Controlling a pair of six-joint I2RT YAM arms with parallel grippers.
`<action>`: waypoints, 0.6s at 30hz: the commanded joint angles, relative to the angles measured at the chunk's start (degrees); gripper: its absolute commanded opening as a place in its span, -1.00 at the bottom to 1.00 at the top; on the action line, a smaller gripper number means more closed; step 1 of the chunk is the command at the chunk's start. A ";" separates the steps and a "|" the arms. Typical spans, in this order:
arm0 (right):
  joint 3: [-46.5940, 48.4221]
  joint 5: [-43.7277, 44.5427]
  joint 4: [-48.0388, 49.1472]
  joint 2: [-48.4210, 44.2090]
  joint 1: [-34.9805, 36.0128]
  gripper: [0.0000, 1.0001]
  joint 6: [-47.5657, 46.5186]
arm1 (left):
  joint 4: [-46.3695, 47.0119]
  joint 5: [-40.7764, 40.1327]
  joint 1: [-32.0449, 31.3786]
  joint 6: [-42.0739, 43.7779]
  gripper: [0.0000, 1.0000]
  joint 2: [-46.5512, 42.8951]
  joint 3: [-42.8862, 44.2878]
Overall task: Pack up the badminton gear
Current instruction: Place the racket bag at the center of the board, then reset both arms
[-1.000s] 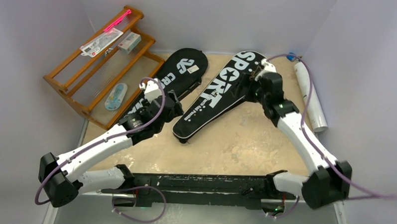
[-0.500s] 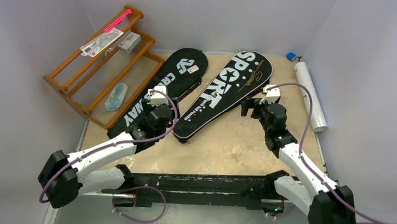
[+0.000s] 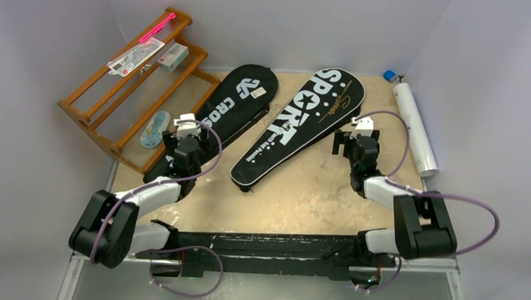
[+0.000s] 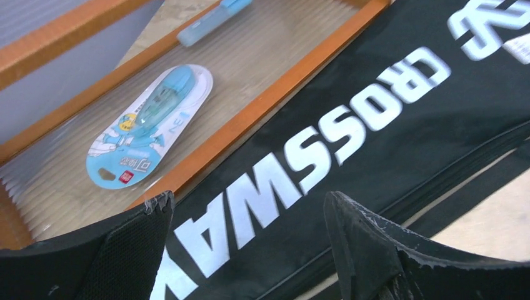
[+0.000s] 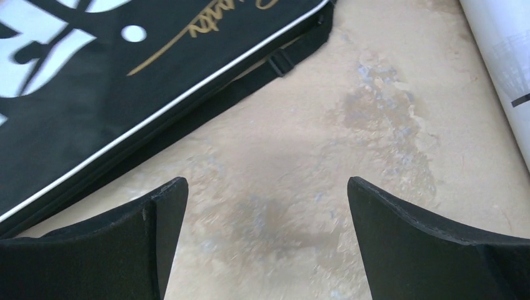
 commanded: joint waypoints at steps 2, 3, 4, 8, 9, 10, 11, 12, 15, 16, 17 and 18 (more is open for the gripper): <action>3.47 3.19 12.04 9.80 -1.52 0.98 -5.37 | 17.83 3.27 3.19 4.90 0.72 4.70 -4.07; 2.69 3.88 14.90 11.71 -1.52 0.98 -5.97 | 18.74 3.74 4.00 4.68 0.72 5.59 -4.16; 1.61 4.57 18.75 13.89 -1.57 0.98 -6.63 | 19.72 4.40 4.99 4.22 0.72 6.65 -4.46; -0.51 6.05 21.25 13.46 -3.25 0.98 -3.14 | 24.79 7.82 9.62 4.01 0.72 10.81 -5.95; -1.24 4.96 22.82 13.41 -3.50 0.98 -3.78 | 26.18 9.21 10.27 4.28 0.72 11.73 -6.41; -1.56 4.06 22.64 13.17 -3.54 0.98 -3.76 | 27.19 9.79 10.66 4.51 0.73 12.73 -6.54; -1.64 3.70 22.33 13.02 -3.62 0.98 -3.57 | 28.79 10.12 11.01 5.06 0.73 14.04 -6.34; -1.48 3.17 22.30 13.12 -3.81 0.98 -3.53 | 28.32 10.26 11.11 5.50 0.73 14.71 -5.62; -0.99 1.92 21.21 13.18 -4.48 0.98 -3.32 | 32.80 12.48 11.28 7.27 0.75 17.14 -6.26; -1.13 1.72 21.50 13.10 -4.58 0.98 -3.20 | 38.18 12.67 11.36 7.94 0.75 19.34 -7.81; -1.39 1.45 21.69 12.98 -4.64 0.98 -3.14 | 43.54 12.86 11.61 9.98 0.81 21.75 -8.73; -1.94 0.76 22.70 12.92 -4.72 0.98 -3.23 | 42.57 13.05 11.69 10.48 0.85 21.45 -8.72</action>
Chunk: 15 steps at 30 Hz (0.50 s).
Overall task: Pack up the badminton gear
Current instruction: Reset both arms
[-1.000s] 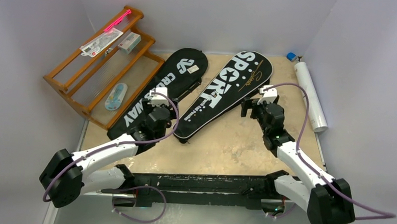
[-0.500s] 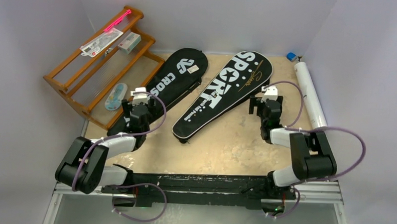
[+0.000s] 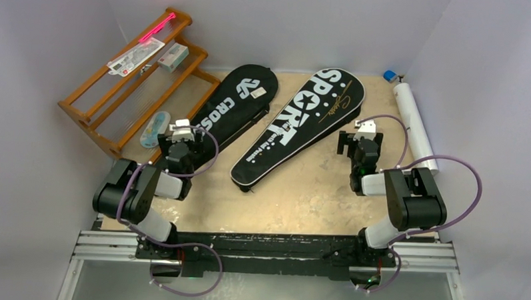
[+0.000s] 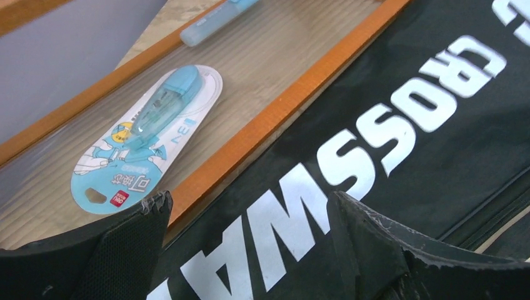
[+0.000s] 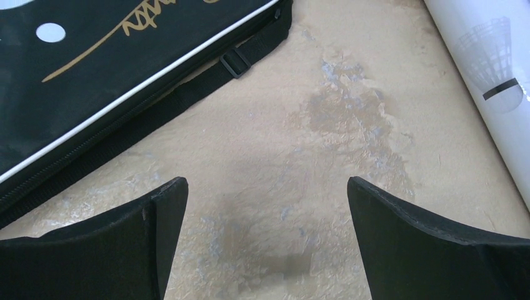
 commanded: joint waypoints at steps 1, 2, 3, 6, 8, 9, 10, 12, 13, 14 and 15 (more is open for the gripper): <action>-1.19 -2.12 5.74 -1.58 -0.67 0.98 0.46 | 8.90 3.70 1.02 2.43 0.85 1.35 -1.44; -2.18 -2.53 7.05 -1.71 -1.13 0.98 1.16 | 8.89 4.69 1.38 2.24 0.82 1.11 -1.78; -4.62 -3.26 11.11 -1.21 -1.89 0.98 2.75 | 12.42 5.06 1.44 3.26 0.77 2.37 -2.37; -7.12 -4.00 16.89 -0.02 -0.78 0.98 -1.70 | 8.28 6.19 1.87 2.32 0.75 1.50 -1.01; -6.33 -5.56 15.84 0.55 -0.93 0.98 -0.58 | 7.60 8.69 2.95 2.20 0.57 2.20 -0.03; -6.94 -4.92 18.76 1.37 -0.93 0.98 -1.67 | 6.60 9.48 3.33 2.13 0.51 2.21 0.37; -7.08 -4.92 17.57 0.83 -0.93 0.98 -1.48 | 5.37 9.87 3.53 2.11 0.51 1.76 0.49; -6.84 -5.17 16.61 0.56 -0.93 0.98 -1.08 | 6.45 10.75 3.68 2.11 0.51 1.91 -0.03; -7.06 -5.14 17.99 0.93 -0.93 0.98 -1.41 | 7.12 11.45 4.03 2.09 0.52 2.11 -0.13; -7.32 -4.97 18.42 0.91 -0.93 0.98 -1.52 | 6.40 12.39 4.54 2.11 0.52 1.93 -0.16; -7.40 -4.93 18.32 0.72 -0.93 0.98 -1.56 | 6.40 14.38 5.38 0.53 0.52 1.86 -0.31</action>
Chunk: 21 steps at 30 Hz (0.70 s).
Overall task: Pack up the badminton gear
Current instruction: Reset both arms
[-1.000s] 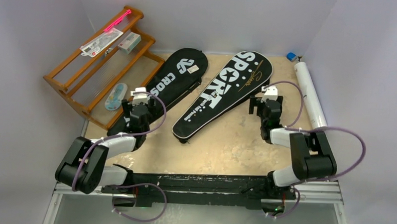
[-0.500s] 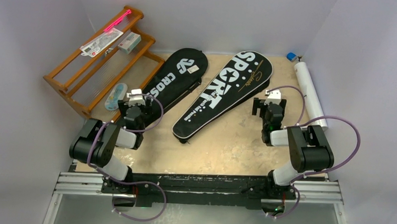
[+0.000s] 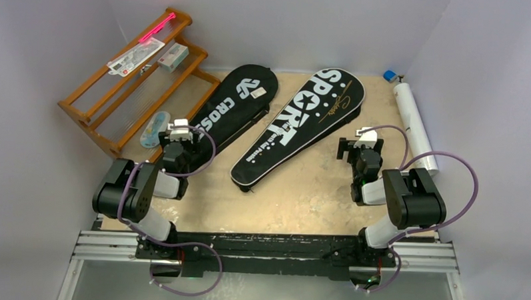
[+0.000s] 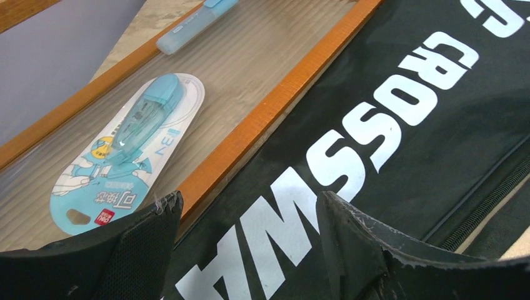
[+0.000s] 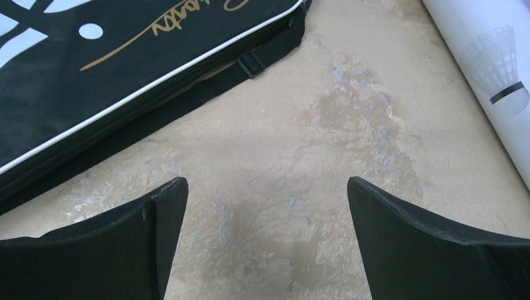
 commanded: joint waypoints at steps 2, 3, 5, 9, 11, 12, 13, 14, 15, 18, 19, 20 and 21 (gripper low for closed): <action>-0.16 -0.54 5.28 -0.04 0.03 0.98 -1.09 | 3.93 11.17 4.35 -3.15 0.50 1.33 -0.02; -0.19 -0.58 5.01 -0.17 0.03 0.98 -0.99 | 7.29 11.77 5.00 -2.49 0.50 2.85 -0.41; -0.11 -0.61 4.97 -0.06 0.03 0.98 -0.95 | 1.68 12.23 5.16 -3.48 0.49 0.81 0.44; -0.13 -0.64 5.09 -0.10 0.05 0.98 -0.96 | 4.56 10.78 5.09 -3.51 0.75 1.17 -0.75; -0.19 -0.59 5.09 -0.08 0.03 0.98 -0.99 | 4.18 11.87 5.77 -3.88 0.76 1.88 0.18; -0.12 -0.59 5.13 -0.10 0.03 0.98 -0.97 | 4.83 11.44 5.82 -3.79 0.77 1.84 -0.41; -0.17 -0.59 5.20 -0.07 0.03 0.98 -0.96 | 4.69 11.92 5.81 -3.54 0.78 1.65 -0.65; -0.15 -0.59 5.15 -0.10 0.03 0.98 -0.98 | 4.31 12.28 5.79 -3.55 0.79 1.41 -0.51; -0.19 -0.59 5.13 -0.10 -0.01 0.98 -1.02 | 4.19 12.56 5.79 -3.55 0.80 1.57 -0.21; -0.19 -0.59 5.09 -0.10 0.03 0.98 -0.98 | 3.99 12.82 5.88 -3.55 0.81 1.62 -0.16; -0.17 -0.59 5.10 -0.10 0.03 0.98 -1.02 | 3.93 12.82 5.87 -3.55 0.81 1.61 -0.11; -0.18 -0.59 5.08 -0.10 0.03 0.98 -0.98 | 3.92 12.82 5.88 -3.55 0.82 1.68 -0.05; -0.19 -0.59 5.14 -0.10 0.03 0.98 -1.01 | 3.86 12.95 5.88 -3.55 0.82 1.73 0.09</action>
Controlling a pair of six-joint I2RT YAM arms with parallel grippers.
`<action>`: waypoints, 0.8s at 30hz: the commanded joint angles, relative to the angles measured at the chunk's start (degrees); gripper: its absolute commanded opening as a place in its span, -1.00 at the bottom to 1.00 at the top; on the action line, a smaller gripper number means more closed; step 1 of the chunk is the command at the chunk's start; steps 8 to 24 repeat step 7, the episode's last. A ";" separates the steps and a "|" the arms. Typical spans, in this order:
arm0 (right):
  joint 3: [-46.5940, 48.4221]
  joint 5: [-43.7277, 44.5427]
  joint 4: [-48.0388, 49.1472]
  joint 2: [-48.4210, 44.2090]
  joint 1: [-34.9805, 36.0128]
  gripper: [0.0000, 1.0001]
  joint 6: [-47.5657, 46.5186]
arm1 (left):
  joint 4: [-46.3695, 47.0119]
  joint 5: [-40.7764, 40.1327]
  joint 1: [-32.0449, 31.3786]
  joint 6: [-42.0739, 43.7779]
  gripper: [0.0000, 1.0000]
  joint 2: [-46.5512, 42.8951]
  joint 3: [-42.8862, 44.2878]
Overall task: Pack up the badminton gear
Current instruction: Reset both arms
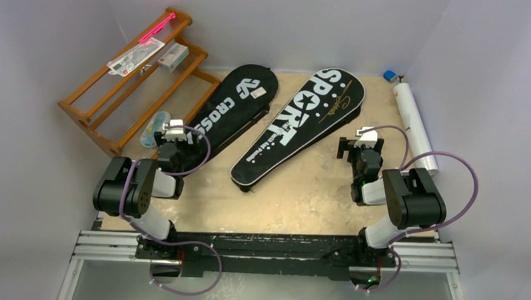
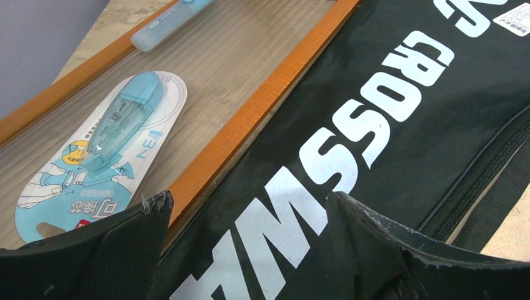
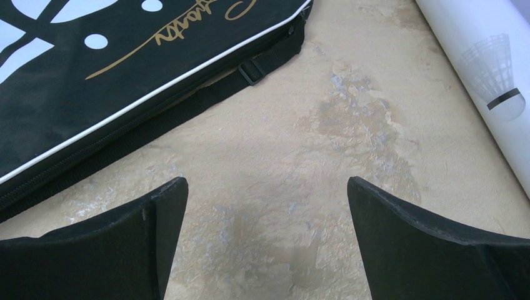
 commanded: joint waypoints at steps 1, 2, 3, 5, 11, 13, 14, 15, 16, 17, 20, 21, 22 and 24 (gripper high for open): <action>-0.15 -0.44 3.48 -0.10 0.03 0.98 -0.96 | 1.29 1.77 0.48 -0.88 0.82 -0.02 0.92; -0.14 -0.44 3.51 -0.10 0.03 0.98 -1.01 | 0.64 2.23 0.67 -1.00 0.82 -0.03 1.23; -0.15 -0.45 3.48 -0.10 0.03 0.98 -0.94 | -0.04 3.01 1.09 -1.23 0.83 -0.03 1.60; -0.15 -0.48 3.52 -0.10 0.03 0.98 -1.01 | -0.54 4.21 1.77 -1.57 0.83 -0.03 1.81; -0.15 -0.44 3.52 -0.10 0.03 0.98 -1.01 | -0.01 4.13 1.76 -1.50 0.84 -0.12 1.41; -0.15 -0.44 3.52 -0.10 0.03 0.98 -1.01 | -0.01 4.13 1.76 -1.50 0.84 -0.12 1.41; -0.15 -0.44 3.52 -0.10 0.03 0.98 -1.01 | -0.01 4.13 1.76 -1.50 0.84 -0.12 1.41; -0.15 -0.44 3.52 -0.10 0.03 0.98 -1.01 | -0.01 4.13 1.76 -1.50 0.84 -0.12 1.41; -0.15 -0.44 3.52 -0.10 0.03 0.98 -1.01 | -0.01 4.13 1.76 -1.50 0.84 -0.12 1.41; -0.15 -0.44 3.52 -0.10 0.03 0.98 -1.01 | -0.01 4.13 1.76 -1.50 0.84 -0.12 1.41; -0.15 -0.44 3.52 -0.10 0.03 0.98 -1.01 | -0.01 4.13 1.76 -1.50 0.84 -0.12 1.41; -0.15 -0.44 3.52 -0.10 0.03 0.98 -1.01 | -0.01 4.13 1.76 -1.50 0.84 -0.12 1.41; -0.15 -0.44 3.52 -0.10 0.03 0.98 -1.01 | -0.01 4.13 1.76 -1.50 0.84 -0.12 1.41; -0.15 -0.44 3.52 -0.10 0.03 0.98 -1.01 | -0.01 4.13 1.76 -1.50 0.84 -0.12 1.41</action>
